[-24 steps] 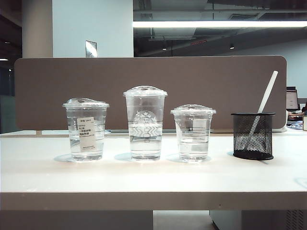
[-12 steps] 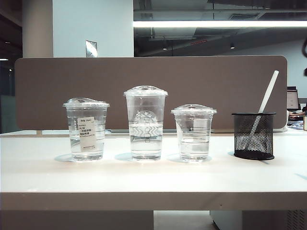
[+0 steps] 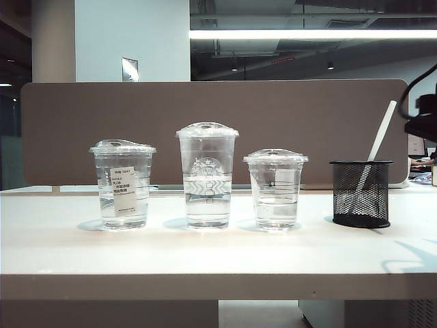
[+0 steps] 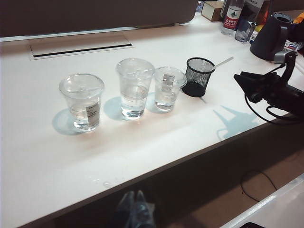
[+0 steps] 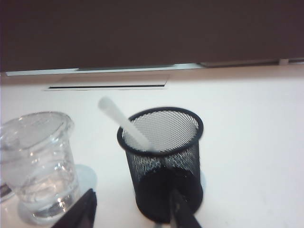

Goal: Pick up the straw and insert it into the large coffee cup.

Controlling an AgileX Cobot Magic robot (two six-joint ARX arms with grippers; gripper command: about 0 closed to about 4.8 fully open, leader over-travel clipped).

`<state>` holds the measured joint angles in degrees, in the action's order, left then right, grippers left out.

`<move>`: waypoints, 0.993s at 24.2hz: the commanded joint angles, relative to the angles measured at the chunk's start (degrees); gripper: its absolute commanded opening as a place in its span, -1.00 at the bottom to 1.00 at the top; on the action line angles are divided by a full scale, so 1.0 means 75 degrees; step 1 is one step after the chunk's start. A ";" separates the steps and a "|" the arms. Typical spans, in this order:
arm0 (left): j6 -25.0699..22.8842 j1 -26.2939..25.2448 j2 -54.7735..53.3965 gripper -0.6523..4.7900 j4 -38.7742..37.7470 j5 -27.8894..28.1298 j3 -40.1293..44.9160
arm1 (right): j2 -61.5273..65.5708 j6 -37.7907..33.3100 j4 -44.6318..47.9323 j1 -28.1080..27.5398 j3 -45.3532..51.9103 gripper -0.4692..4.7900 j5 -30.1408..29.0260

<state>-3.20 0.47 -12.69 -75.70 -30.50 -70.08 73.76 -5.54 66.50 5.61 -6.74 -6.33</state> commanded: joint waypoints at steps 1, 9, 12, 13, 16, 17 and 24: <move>-0.0029 -0.0003 -0.0009 -0.77 0.0073 -0.0029 -0.0020 | 0.0600 0.0009 0.0729 0.0015 -0.0411 0.02 -0.0201; -0.0032 -0.0006 -0.0009 -0.78 0.0073 -0.0026 -0.0020 | 0.1961 0.0006 0.0772 0.0017 -0.1507 0.10 -0.0367; -0.0029 -0.0006 -0.0009 -0.78 0.0073 -0.0026 -0.0020 | 0.2261 0.0006 0.0769 0.0017 -0.1754 0.05 -0.0367; -0.0032 -0.0006 -0.0009 -0.78 0.0073 -0.0029 -0.0020 | 0.2401 0.0006 0.0769 0.0017 -0.1859 -0.20 -0.0367; -0.0032 -0.0006 -0.0009 -0.77 0.0073 -0.0026 -0.0020 | 0.2544 0.0006 0.0766 0.0017 -0.1982 -0.44 -0.0370; -0.0032 -0.0006 -0.0009 -0.77 0.0076 -0.0026 -0.0020 | 0.2562 0.0006 0.0769 0.0017 -0.2005 -0.44 -0.0367; -0.0032 -0.0006 -0.0009 -0.78 0.0082 -0.0023 -0.0020 | 0.2567 0.0009 0.0772 0.0017 -0.2209 -0.52 -0.0367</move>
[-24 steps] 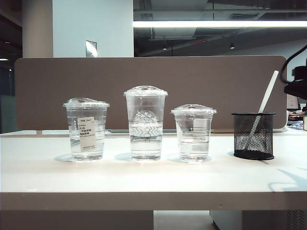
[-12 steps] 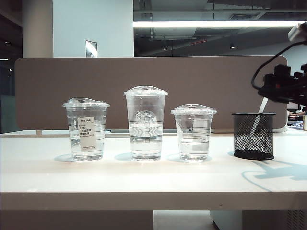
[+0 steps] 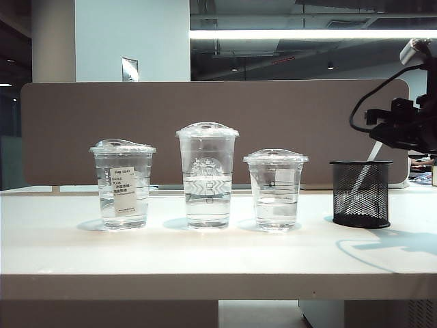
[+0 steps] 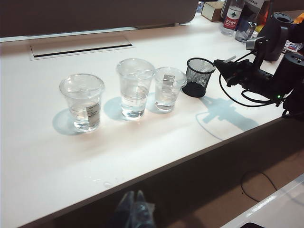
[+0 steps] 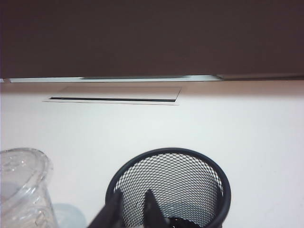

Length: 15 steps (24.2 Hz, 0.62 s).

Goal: Pick up the straw and insert it into the large coffee cup.

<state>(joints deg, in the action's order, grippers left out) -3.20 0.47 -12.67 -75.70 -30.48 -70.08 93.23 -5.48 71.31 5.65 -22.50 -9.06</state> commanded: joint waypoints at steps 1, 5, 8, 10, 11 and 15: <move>-0.0032 -0.0006 -0.0012 -0.78 0.0082 -0.0029 -0.0020 | -0.0029 -0.0003 0.0125 0.0012 -0.0143 -0.52 -0.0006; -0.0032 -0.0006 -0.0012 -0.77 0.0096 -0.0029 -0.0020 | -0.0052 -0.0003 0.0114 0.0012 -0.0242 -0.52 -0.0006; -0.0032 -0.0006 -0.0012 -0.78 0.0096 -0.0029 -0.0020 | -0.0090 -0.0003 -0.0189 0.0012 -0.0259 -0.52 -0.0006; -0.0032 -0.0006 -0.0012 -0.78 0.0096 -0.0029 -0.0020 | -0.0087 -0.0003 -0.0376 0.0012 -0.0259 -0.52 -0.0006; -0.0032 -0.0006 -0.0012 -0.78 0.0096 -0.0029 -0.0020 | -0.0087 0.0000 -0.0455 0.0012 -0.0259 -0.65 -0.0006; -0.0032 -0.0006 -0.0012 -0.78 0.0096 -0.0029 -0.0020 | -0.0090 0.0000 -0.0455 0.0012 -0.0265 -0.71 -0.0006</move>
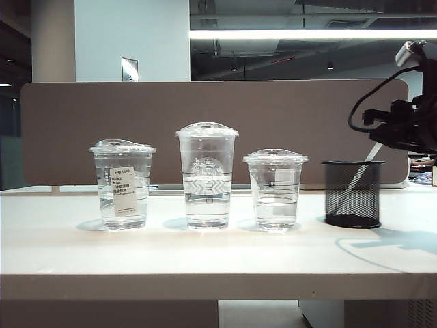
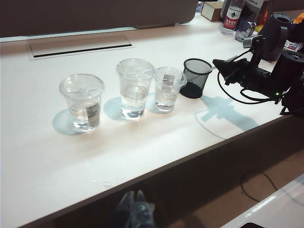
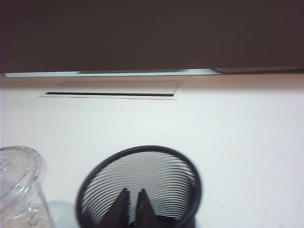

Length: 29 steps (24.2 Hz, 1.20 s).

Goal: Pick up the straw and insert it into the large coffee cup.

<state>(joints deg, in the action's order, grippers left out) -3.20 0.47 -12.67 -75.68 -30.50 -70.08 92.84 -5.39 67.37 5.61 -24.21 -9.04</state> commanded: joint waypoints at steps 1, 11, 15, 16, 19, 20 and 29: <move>-0.0032 -0.0006 -0.0012 -0.77 0.0096 -0.0026 -0.0020 | -0.0038 -0.0012 0.0064 0.0017 -0.0038 -0.71 -0.0009; -0.0032 -0.0006 -0.0012 -0.78 0.0102 -0.0026 -0.0020 | -0.0583 0.0393 -0.0423 0.0015 -0.0111 -0.71 -0.0012; -0.0032 -0.0006 -0.0012 -0.78 0.0102 -0.0026 -0.0020 | -0.1303 0.0699 -0.1609 0.0017 -0.0396 -0.71 -0.0189; -0.0032 -0.0006 -0.0012 -0.78 0.0105 -0.0026 -0.0020 | -0.1766 0.0933 -0.2474 0.0017 -0.0624 -0.71 -0.0373; -0.0032 -0.0006 -0.0012 -0.78 0.0102 -0.0026 -0.0020 | -0.2681 0.1419 -0.4074 0.0017 -0.1166 -0.71 -0.0446; -0.0032 -0.0006 -0.0012 -0.78 0.0102 -0.0023 -0.0020 | -0.3133 0.1536 -0.4916 0.0017 -0.1582 -0.71 -0.0708; -0.0032 -0.0006 -0.0012 -0.78 0.0114 -0.0026 -0.0020 | -0.3512 0.1550 -0.8049 0.0833 -0.4721 -0.71 -0.1623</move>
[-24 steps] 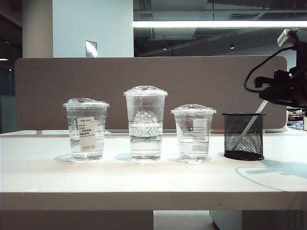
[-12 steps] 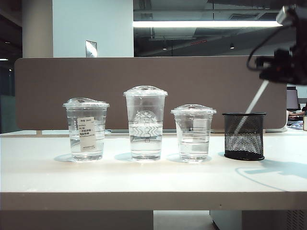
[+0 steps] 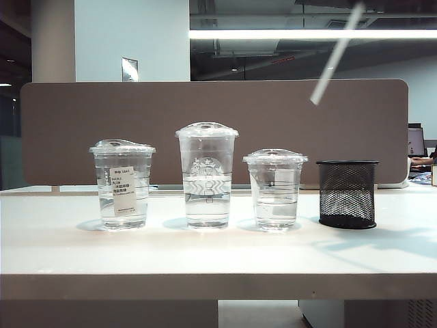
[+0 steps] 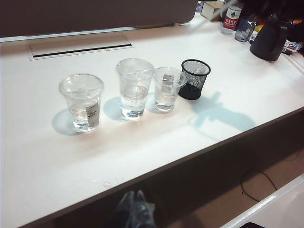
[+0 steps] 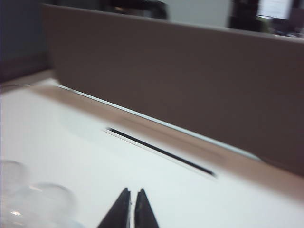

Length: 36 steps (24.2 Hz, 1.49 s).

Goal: Pick up the straw and insert it into the large coffee cup.

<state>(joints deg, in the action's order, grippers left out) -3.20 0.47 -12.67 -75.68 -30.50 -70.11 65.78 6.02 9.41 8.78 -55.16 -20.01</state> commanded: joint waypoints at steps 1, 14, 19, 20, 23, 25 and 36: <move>-0.0032 -0.0009 -0.0012 -0.78 0.0149 -0.0023 -0.0015 | 0.0166 0.0029 -0.0329 0.0586 -0.0799 -0.71 -0.0154; -0.0035 -0.0006 -0.0012 -0.78 0.0329 -0.0026 -0.0017 | 0.1798 0.0026 -0.1615 0.2390 -0.2139 -0.71 0.0052; -0.0032 -0.0006 -0.0012 -0.78 0.0329 -0.0026 -0.0017 | 0.1976 0.0026 -0.1722 0.2713 -0.2139 -0.71 0.0017; -0.0035 -0.0006 -0.0012 -0.78 0.0329 -0.0023 -0.0017 | 0.1976 0.0026 -0.1772 0.2760 -0.2139 -0.71 0.0029; -0.0035 -0.0006 -0.0012 -0.78 0.0332 -0.0023 -0.0017 | 0.1976 0.0026 -0.1982 0.2847 -0.2139 -0.71 0.0050; -0.0035 -0.0006 -0.0012 -0.77 0.0332 -0.0023 -0.0017 | 0.1988 0.0029 -0.2084 0.2847 -0.2139 -0.71 0.0117; -0.0032 -0.0006 -0.0012 -0.78 0.0332 -0.0023 -0.0017 | 0.2020 0.0128 -0.1926 0.2836 -0.2142 -0.71 0.0446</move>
<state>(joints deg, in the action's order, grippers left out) -3.20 0.47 -12.69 -74.15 -30.50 -70.08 81.12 6.42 -6.70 30.06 -70.89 -16.99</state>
